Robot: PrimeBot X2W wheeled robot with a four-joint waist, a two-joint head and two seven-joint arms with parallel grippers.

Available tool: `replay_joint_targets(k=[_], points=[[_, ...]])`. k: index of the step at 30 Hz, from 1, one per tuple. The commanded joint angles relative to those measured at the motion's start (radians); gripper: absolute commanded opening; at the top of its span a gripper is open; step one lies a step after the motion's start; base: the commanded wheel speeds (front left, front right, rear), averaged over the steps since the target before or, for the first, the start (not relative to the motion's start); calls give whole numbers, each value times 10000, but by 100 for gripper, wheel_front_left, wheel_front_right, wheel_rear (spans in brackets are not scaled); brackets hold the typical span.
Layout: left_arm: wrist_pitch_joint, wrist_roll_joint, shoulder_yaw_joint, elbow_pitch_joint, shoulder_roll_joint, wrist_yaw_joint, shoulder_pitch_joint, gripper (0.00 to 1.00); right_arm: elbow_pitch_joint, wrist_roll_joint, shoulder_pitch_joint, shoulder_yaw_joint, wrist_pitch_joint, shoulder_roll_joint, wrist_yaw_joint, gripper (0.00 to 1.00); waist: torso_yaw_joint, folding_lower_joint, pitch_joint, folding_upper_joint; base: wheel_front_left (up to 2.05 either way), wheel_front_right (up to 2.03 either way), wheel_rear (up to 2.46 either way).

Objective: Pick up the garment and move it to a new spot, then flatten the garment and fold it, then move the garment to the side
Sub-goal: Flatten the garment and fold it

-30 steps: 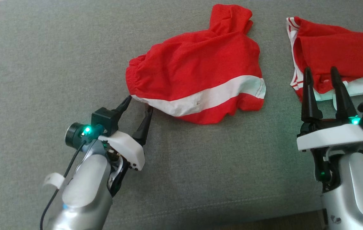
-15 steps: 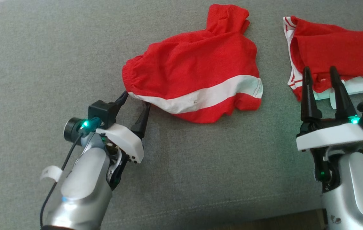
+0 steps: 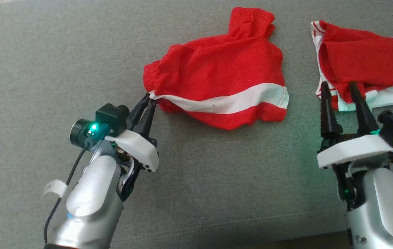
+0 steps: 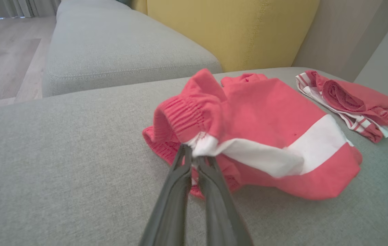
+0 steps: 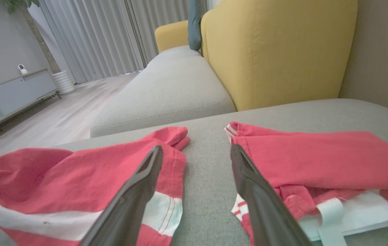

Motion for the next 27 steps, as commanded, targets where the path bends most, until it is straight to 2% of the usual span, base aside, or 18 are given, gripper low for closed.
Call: replay_joint_targets(k=[1, 13, 27], points=[[-123, 108, 341, -459, 174, 49, -86, 0, -133, -80, 15, 255, 112, 3, -7, 100, 96, 0, -38, 0, 0, 0, 0], [-123, 557, 202, -1422, 263, 293, 399, 0, 2498, 290, -929, 574, 819, 3, -7, 100, 689, 0, 7, 0, 0, 0, 0], [-124, 655, 38, -1502, 222, 322, 385, 0, 4718, 1097, -2481, 1125, 290, 3, -7, 100, 886, 0, 115, 0, 0, 0, 0]])
